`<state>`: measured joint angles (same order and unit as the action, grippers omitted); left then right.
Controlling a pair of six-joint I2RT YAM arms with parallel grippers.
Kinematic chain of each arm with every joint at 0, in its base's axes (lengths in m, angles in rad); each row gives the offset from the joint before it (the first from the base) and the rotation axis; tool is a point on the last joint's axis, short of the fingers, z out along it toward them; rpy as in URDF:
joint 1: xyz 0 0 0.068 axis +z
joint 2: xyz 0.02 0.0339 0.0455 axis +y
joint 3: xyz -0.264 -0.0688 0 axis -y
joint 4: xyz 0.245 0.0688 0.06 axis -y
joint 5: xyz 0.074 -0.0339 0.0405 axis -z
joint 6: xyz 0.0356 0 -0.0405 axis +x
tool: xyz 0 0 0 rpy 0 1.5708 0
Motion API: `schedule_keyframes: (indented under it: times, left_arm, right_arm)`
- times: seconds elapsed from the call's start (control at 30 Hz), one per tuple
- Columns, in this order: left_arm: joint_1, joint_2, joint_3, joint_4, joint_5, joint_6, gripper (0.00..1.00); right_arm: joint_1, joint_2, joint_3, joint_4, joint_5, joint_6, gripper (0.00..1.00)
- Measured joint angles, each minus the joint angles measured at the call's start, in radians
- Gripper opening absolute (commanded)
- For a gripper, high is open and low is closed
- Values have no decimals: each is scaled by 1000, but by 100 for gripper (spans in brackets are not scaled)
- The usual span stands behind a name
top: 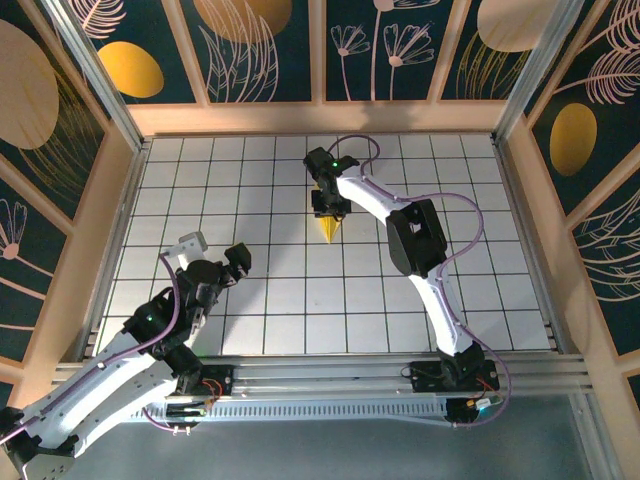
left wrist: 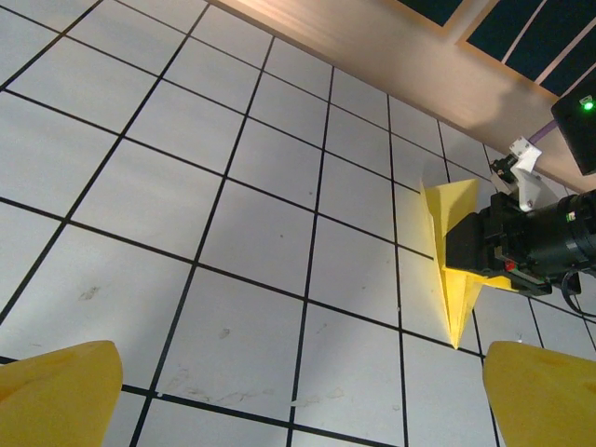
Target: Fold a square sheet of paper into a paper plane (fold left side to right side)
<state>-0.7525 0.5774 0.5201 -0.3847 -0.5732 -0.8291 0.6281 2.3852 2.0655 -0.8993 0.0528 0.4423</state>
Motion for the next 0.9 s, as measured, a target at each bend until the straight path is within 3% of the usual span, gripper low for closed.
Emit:
schedule_keyframes:
  times: [0.47,0.9]
  left_arm:
    - [0,2,0,0,11,6,99]
    - [0,71,32,46,13,38,99]
  right_arm:
    - [2,-2,0,-19,4,0,39]
    - [10,-87,-19,-17,6,1,60]
